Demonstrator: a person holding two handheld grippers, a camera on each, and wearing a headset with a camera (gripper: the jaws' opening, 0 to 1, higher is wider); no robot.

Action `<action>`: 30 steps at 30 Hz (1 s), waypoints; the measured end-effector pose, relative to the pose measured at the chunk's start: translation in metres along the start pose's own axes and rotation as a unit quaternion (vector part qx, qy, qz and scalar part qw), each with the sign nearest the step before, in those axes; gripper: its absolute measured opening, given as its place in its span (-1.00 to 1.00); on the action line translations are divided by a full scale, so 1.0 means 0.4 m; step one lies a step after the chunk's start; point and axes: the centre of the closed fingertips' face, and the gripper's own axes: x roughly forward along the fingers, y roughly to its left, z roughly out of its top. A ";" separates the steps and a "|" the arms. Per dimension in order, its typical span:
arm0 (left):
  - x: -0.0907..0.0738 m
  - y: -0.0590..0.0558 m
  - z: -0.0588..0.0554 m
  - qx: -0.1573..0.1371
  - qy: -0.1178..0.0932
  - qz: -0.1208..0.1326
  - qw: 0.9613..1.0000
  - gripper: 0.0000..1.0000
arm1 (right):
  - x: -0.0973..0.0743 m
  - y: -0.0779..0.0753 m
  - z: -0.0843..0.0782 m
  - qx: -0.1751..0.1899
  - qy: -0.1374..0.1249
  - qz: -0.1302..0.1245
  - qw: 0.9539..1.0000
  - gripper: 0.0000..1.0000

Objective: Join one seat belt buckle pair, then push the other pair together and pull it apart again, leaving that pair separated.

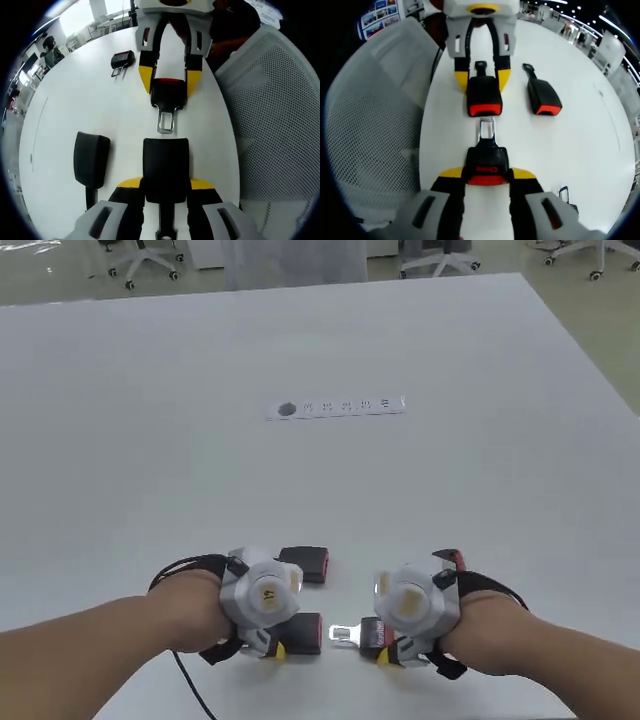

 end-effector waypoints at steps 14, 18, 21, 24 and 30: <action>0.001 -0.001 -0.002 -0.001 0.009 0.001 1.000 -0.33 | 0.003 -0.005 0.011 -0.003 -0.005 -0.009 1.000 -0.34; 0.001 -0.003 -0.001 0.001 0.013 0.002 1.000 -0.33 | 0.002 -0.002 0.014 -0.011 -0.008 -0.012 1.000 -0.34; 0.001 -0.002 -0.001 0.002 0.016 0.002 1.000 -0.33 | 0.004 0.003 0.024 -0.012 -0.012 -0.012 1.000 -0.34; 0.001 -0.002 -0.002 0.003 0.016 0.002 1.000 -0.33 | 0.011 0.004 0.035 -0.014 -0.016 -0.012 1.000 -0.34; 0.000 -0.002 -0.003 0.002 0.006 0.002 1.000 -0.33 | 0.019 0.001 0.042 -0.009 -0.023 -0.009 1.000 -0.35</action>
